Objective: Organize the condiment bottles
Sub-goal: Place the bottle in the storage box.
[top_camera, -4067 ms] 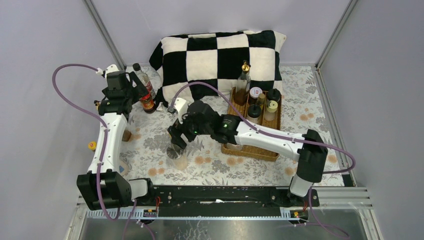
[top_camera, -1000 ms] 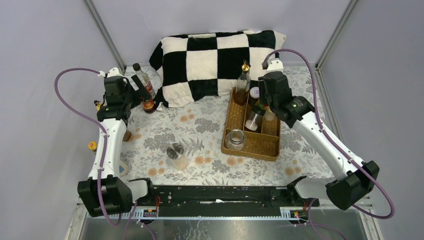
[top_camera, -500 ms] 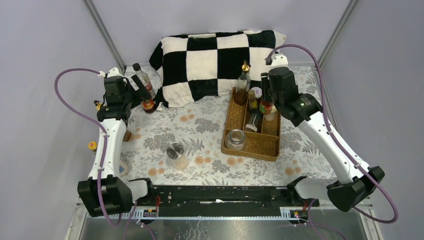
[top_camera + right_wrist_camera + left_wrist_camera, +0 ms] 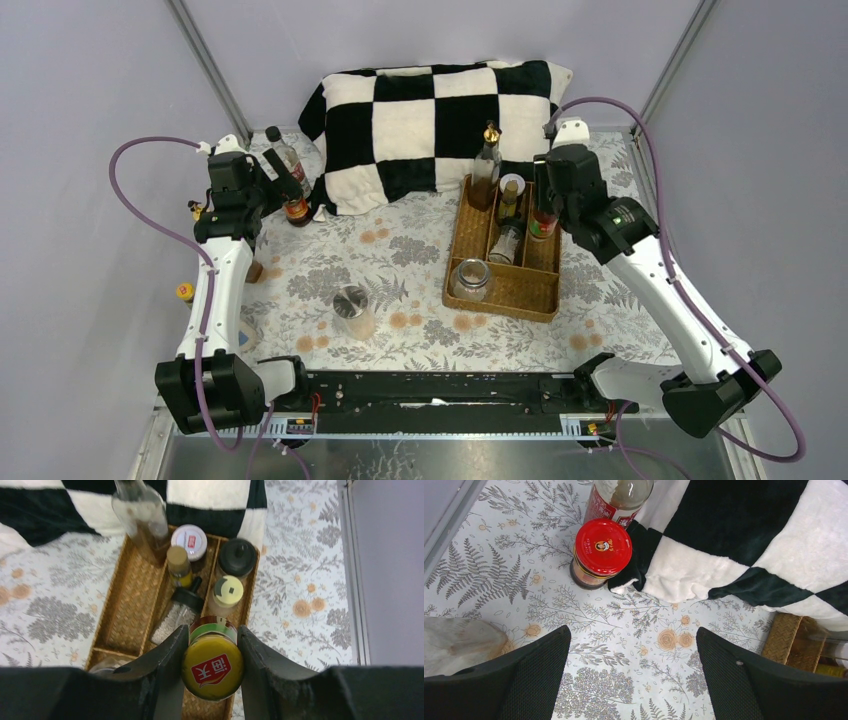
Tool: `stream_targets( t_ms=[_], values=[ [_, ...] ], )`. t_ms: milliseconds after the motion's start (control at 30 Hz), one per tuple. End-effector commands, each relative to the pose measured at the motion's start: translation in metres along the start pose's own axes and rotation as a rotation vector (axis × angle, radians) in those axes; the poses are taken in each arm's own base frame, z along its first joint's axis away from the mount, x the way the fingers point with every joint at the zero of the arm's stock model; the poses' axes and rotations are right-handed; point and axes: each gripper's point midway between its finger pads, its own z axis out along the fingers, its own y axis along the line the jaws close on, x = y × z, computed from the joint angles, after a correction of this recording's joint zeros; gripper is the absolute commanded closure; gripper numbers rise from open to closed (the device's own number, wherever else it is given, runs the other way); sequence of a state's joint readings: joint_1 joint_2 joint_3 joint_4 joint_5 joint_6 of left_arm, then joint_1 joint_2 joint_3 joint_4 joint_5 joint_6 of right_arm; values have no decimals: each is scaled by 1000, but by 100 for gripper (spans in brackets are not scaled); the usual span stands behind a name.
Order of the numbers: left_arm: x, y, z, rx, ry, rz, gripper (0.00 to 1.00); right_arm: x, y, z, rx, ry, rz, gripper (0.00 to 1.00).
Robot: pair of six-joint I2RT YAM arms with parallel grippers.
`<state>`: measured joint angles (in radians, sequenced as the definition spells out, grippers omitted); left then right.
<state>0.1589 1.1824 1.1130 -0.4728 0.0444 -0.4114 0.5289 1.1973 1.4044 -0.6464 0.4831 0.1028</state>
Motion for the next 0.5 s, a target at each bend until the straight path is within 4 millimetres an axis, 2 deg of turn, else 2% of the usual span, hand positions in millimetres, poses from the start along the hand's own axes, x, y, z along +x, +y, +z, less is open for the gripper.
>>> stream_targets(
  t_ms=[0,267,467],
  values=[
    [-8,-2,-3,17,-34,4,1,-10,-9,1,53,-89,80,90],
    [-8,-1,-3,14,-32,12,1,23,-7,27,107,-50,91,91],
    [-7,-5,-4,36,-25,17,1,33,-7,42,138,-65,108,91]
  ],
)
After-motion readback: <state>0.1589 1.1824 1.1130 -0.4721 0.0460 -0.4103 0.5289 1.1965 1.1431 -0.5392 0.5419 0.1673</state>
